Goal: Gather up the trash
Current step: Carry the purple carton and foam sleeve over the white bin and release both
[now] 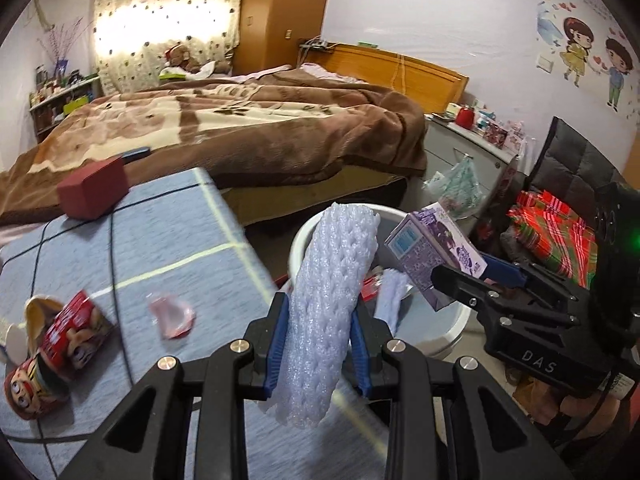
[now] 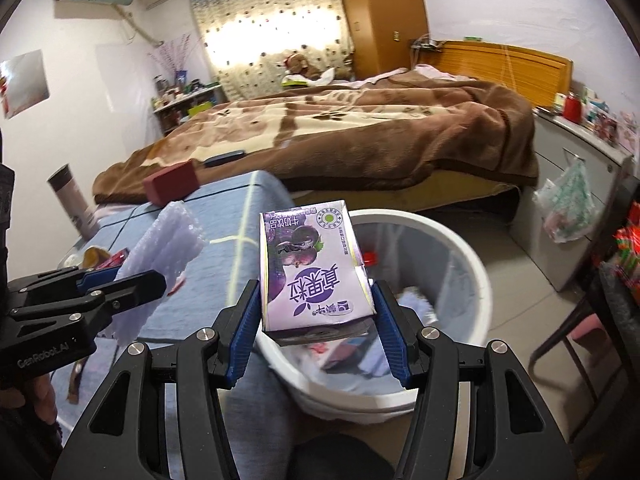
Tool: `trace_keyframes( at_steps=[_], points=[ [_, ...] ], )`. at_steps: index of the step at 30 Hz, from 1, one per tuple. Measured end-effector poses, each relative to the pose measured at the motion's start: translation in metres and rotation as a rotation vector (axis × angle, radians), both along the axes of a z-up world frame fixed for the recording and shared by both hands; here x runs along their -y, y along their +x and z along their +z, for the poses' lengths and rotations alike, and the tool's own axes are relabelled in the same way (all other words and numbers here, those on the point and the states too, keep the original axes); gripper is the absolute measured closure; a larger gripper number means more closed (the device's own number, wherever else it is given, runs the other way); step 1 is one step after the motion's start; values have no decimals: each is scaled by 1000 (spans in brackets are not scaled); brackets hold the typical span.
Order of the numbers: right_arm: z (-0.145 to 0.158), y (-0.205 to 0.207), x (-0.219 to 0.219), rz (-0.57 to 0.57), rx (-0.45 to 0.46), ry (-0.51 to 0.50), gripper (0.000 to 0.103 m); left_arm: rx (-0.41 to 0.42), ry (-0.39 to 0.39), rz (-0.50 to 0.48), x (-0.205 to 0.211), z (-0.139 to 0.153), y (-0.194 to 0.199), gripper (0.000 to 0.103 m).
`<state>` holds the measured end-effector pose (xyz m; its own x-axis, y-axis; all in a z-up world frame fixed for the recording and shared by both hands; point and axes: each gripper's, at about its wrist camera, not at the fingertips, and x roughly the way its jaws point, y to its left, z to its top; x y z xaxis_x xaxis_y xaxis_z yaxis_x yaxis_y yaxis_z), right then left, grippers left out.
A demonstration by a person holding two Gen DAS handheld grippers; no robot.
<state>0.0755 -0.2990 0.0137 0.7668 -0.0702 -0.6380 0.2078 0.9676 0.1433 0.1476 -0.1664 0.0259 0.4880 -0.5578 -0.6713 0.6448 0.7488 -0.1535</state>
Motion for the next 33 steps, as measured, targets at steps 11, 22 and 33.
trace_keyframes(
  at_steps=[11,22,33],
  points=[
    [-25,5,40,-75,-67,3,47,-71,14,-33,53,-24,6,72],
    [-42,11,61,-102,-139,13,46,-106,46,-24,82,-38,14,71],
    [-46,7,65,-106,-147,3,45,-115,48,-8,80,-42,16,48]
  ],
)
